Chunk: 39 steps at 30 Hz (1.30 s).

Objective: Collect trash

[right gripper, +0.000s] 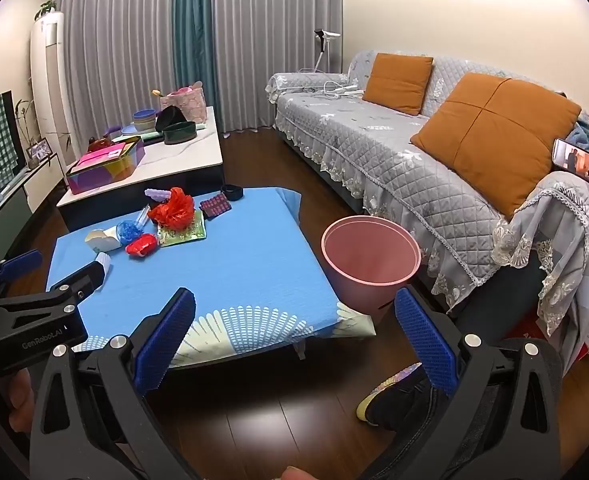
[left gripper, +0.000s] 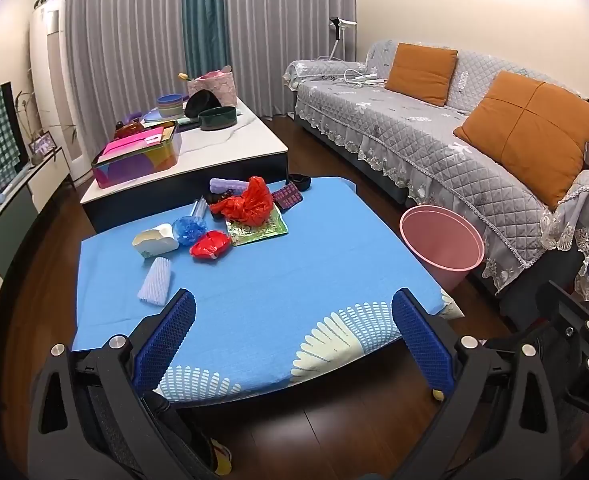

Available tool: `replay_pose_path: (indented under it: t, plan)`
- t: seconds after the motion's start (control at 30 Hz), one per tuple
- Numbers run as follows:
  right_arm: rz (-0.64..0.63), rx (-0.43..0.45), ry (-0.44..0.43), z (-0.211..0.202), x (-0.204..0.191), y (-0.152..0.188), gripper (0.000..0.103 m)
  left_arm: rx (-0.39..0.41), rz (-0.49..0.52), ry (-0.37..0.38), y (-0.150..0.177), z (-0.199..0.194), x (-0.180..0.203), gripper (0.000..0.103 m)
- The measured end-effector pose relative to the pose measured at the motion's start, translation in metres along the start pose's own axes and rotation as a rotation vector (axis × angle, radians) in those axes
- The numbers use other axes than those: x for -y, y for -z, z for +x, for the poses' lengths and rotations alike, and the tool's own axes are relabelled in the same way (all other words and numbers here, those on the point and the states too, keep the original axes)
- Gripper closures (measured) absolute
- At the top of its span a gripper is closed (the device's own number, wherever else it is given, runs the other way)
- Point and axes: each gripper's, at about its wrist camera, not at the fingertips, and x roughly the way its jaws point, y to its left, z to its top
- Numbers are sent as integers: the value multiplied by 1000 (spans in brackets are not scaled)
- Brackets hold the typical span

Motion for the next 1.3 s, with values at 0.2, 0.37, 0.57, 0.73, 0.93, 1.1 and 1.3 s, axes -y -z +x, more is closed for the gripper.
replay_pose_path:
  t: [0.2, 0.37, 0.57, 0.73, 0.93, 1.1, 1.3]
  plan:
    - [0, 1, -1, -2, 1, 0, 5, 0, -2, 2, 2, -1, -2, 7]
    - [0, 1, 0, -2, 0, 0, 5, -1, -2, 3, 2, -1, -2, 7]
    - [-1, 2, -1, -2, 1, 0, 5, 0, -4, 2, 1, -1, -2, 7]
    - [-1, 4, 1, -1, 2, 1, 5, 1, -4, 1, 2, 0, -4, 7]
    - [-2, 6, 1, -4, 0, -2, 5, 1, -1, 2, 2, 0, -3, 7]
    - [-2, 7, 1, -4, 0, -3, 5, 0, -6, 2, 2, 0, -3, 7]
    - [-3, 7, 1, -4, 1, -2, 5, 1, -4, 1, 0, -1, -4, 7]
